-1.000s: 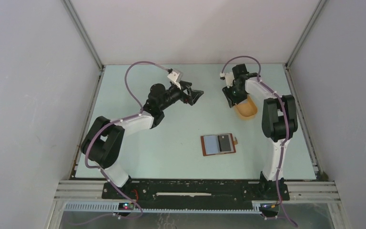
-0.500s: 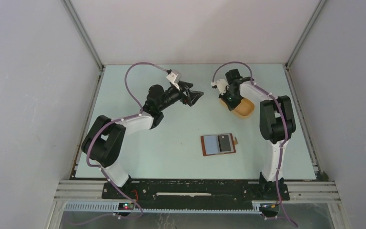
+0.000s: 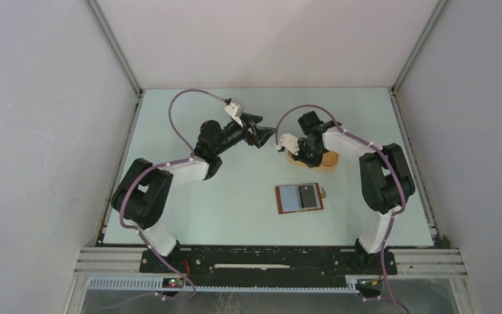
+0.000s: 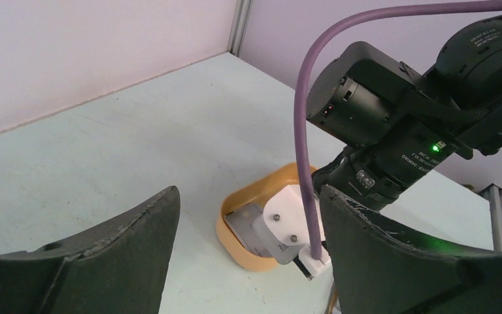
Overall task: Put the credit cards into the card holder
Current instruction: Move the storage box to the center of the board.
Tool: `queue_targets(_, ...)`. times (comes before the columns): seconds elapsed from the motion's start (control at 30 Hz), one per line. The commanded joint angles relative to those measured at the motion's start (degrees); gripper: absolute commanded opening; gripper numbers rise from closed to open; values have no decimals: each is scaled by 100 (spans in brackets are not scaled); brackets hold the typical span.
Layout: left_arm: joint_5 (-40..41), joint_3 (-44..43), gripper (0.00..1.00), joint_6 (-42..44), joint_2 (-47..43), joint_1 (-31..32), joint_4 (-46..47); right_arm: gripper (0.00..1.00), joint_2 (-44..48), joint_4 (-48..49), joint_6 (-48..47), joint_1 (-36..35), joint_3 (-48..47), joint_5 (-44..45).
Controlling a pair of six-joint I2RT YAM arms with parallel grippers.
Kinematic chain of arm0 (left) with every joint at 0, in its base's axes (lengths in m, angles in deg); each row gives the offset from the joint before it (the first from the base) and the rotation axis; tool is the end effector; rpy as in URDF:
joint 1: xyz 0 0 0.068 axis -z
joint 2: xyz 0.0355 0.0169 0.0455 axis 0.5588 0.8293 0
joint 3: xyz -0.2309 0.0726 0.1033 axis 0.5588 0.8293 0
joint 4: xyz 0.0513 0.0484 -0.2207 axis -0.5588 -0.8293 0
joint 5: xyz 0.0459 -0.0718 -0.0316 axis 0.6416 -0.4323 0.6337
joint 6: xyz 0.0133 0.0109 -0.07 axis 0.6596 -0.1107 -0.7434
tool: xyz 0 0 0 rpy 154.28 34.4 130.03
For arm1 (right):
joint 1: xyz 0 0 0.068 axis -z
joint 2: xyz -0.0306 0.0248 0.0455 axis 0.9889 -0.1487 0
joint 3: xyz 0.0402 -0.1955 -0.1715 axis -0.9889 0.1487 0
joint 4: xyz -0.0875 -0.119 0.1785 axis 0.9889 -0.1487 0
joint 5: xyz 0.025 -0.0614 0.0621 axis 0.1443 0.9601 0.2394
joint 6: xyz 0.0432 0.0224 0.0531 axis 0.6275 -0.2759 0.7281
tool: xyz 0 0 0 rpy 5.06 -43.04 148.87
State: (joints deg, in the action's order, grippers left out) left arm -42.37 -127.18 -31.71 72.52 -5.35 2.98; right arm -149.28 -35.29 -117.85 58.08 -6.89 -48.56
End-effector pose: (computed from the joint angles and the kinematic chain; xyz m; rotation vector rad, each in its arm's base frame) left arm 0.3071 -0.1978 0.2662 0.5293 1.4478 -0.9861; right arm 0.3118 0.1430 0.1672 -1.7864 2.2031 0.0656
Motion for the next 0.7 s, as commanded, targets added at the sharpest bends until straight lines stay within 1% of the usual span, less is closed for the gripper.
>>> queue_targets(0.0,-154,119,82,-135,-49,-49,469,25,470,-25,-497,52,40,-52)
queue_targets(0.13,-173,111,82,-224,-6,-65,512,43,634,-21,-363,78,44,-37)
queue_targets(0.27,-244,34,82,-383,103,-68,548,53,1043,-123,-112,112,44,-103)
queue_targets(0.33,-300,-48,82,-536,238,-67,573,57,1329,-129,178,201,45,-345)
queue_targets(0.4,-326,-196,82,-727,390,-67,551,64,1589,-22,784,455,43,-1028)
queue_targets(0.47,-309,-372,80,-937,568,-67,395,69,1714,57,1578,788,38,-1920)
queue_targets(0.53,-261,-540,78,-1181,767,-67,185,72,1660,227,2518,1186,108,-2818)
queue_targets(0.6,-182,-596,76,-1433,952,-61,75,77,1601,605,3388,1594,377,-3695)
queue_targets(0.67,-56,-624,73,-1566,1056,-52,-162,80,1658,1345,4267,1849,839,-3937)
